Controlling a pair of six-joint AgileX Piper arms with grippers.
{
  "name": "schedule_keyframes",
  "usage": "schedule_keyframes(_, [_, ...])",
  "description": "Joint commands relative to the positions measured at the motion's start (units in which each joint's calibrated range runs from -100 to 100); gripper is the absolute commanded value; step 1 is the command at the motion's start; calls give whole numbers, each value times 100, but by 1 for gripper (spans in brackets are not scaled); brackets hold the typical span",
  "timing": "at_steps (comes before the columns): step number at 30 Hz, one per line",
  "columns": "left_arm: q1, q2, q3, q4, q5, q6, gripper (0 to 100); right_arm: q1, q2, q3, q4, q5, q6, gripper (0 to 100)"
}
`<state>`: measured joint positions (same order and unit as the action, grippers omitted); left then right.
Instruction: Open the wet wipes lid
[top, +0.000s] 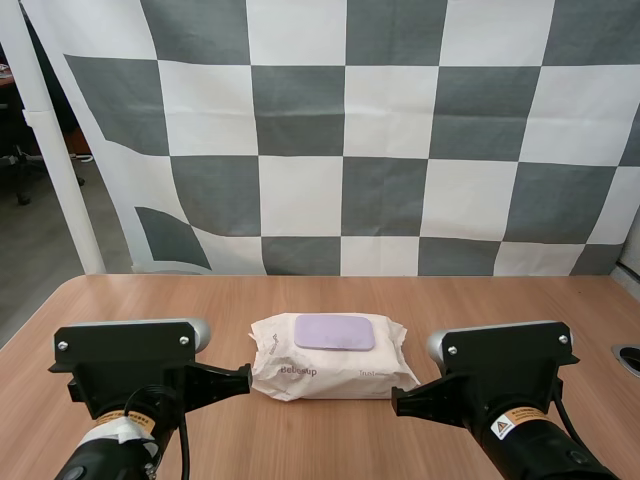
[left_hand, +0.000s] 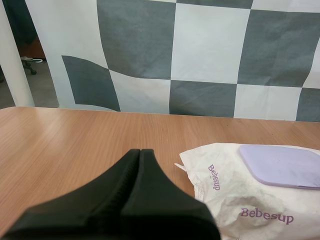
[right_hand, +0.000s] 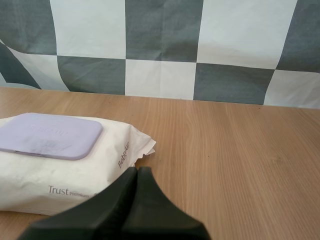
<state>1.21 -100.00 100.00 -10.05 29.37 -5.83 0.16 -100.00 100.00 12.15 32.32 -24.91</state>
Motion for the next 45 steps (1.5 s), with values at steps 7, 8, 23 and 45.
schedule_keyframes(7, [-302, 0, 0, 4, -8, -4, 0, 5, 0, 0, 2, 6, -4, 0])
schedule_keyframes(8, [-302, 0, 0, 4, -8, -4, 0, 5, 0, 0, 2, 6, -4, 0])
schedule_keyframes(23, [-302, 0, 0, 4, -8, -4, 0, 5, 0, 0, 2, 6, -4, 0])
schedule_keyframes(45, [-303, 0, 0, 15, -8, -4, 0, 5, 0, 0, 690, -362, -4, 0])
